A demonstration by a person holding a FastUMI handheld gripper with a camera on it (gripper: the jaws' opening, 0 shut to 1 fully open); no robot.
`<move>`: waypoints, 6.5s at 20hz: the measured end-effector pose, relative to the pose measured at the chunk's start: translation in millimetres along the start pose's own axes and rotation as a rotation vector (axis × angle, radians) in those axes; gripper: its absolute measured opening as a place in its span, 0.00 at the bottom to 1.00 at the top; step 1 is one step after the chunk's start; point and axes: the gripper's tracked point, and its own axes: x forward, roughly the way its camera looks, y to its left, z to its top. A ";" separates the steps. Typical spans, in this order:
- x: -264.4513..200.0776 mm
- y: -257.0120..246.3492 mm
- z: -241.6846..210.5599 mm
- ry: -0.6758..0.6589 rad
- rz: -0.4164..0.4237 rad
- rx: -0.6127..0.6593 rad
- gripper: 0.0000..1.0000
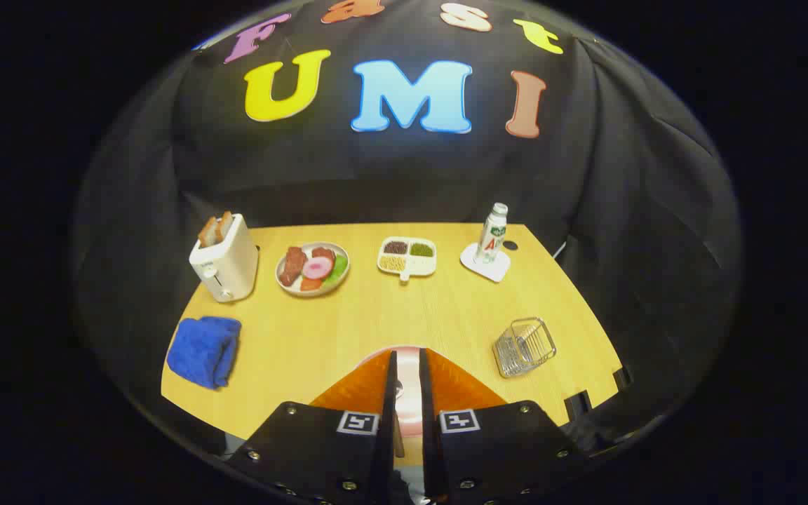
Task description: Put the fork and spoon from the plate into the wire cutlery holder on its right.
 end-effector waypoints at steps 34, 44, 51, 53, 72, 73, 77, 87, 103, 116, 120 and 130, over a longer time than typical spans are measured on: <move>78.1 -31.3 -103.6 0.362 -0.068 -0.028 0.17; 84.2 -32.1 -183.2 0.658 -0.032 -0.080 0.23; 92.4 -35.1 -204.8 0.717 -0.020 -0.058 0.23; 97.5 -34.6 -210.1 0.729 -0.016 -0.051 0.23; 83.6 -53.5 -164.5 0.681 -0.113 -0.068 0.05; 80.7 -58.3 -156.8 0.669 -0.127 -0.068 0.04; 69.4 -77.1 -130.9 0.634 -0.177 -0.048 0.05; 56.4 -138.5 -95.8 0.628 -0.272 0.067 0.05; 102.5 -193.0 -112.6 0.768 -0.218 0.118 0.05; 95.8 -198.5 -92.6 0.766 -0.202 0.119 0.13; 92.3 -194.3 -72.8 0.712 -0.202 0.136 0.16; 65.0 -180.6 -44.6 0.611 -0.243 0.144 0.17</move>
